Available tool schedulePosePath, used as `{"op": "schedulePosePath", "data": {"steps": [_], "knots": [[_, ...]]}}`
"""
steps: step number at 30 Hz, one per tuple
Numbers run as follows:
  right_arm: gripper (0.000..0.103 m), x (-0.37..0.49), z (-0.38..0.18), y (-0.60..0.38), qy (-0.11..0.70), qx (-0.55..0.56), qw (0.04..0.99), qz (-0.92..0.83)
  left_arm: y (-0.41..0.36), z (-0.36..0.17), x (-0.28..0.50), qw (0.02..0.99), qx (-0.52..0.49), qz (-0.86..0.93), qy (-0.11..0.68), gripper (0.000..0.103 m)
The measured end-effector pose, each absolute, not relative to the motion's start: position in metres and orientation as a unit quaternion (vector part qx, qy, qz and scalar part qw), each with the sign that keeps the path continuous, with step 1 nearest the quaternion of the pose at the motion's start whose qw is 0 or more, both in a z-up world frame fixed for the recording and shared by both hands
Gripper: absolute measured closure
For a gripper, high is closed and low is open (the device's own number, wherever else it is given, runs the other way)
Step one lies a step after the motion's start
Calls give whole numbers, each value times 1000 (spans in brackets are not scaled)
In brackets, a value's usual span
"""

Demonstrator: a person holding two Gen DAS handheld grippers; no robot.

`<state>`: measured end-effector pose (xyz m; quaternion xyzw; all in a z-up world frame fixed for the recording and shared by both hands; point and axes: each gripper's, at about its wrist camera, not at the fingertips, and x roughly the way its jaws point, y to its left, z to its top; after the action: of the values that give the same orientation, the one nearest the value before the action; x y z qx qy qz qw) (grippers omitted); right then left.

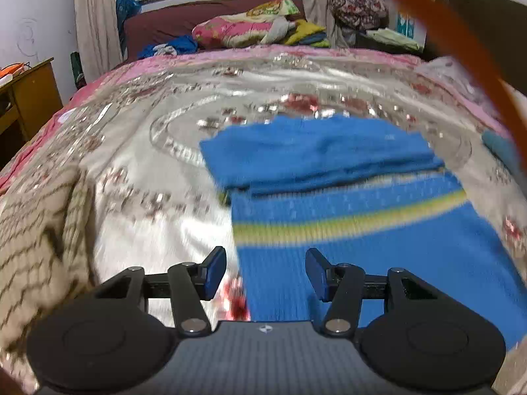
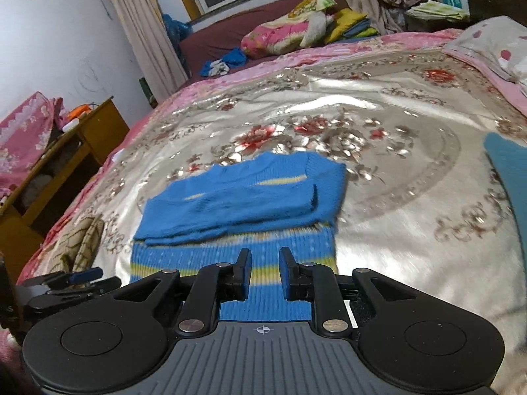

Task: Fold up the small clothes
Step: 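Open both tools and lift them off the folded sweater, then grasp the sweater hem with both tools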

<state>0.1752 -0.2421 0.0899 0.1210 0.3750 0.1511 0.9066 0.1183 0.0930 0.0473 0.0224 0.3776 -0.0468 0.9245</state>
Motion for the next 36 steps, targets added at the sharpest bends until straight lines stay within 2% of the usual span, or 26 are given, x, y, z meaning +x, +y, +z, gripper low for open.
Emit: {"op": "schedulePosePath", "data": {"steps": [14, 16, 20, 25, 32, 36], "knots": [[82, 111, 26, -279, 453, 146, 872, 117, 103, 13, 66, 903, -7, -41, 428, 45], [76, 107, 15, -279, 466, 145, 865, 115, 105, 11, 63, 901, -13, -40, 433, 45], [76, 103, 0, -278, 485, 151, 854, 116, 106, 8, 58, 900, -11, -43, 434, 45], [76, 99, -7, -277, 493, 159, 847, 122, 107, 9, 52, 897, -11, -59, 437, 45], [76, 96, -13, -284, 492, 185, 841, 131, 107, 10, 46, 892, -46, -96, 439, 53], [76, 95, -14, -292, 490, 203, 837, 137, 109, 9, 47, 890, -60, -102, 440, 54]]}}
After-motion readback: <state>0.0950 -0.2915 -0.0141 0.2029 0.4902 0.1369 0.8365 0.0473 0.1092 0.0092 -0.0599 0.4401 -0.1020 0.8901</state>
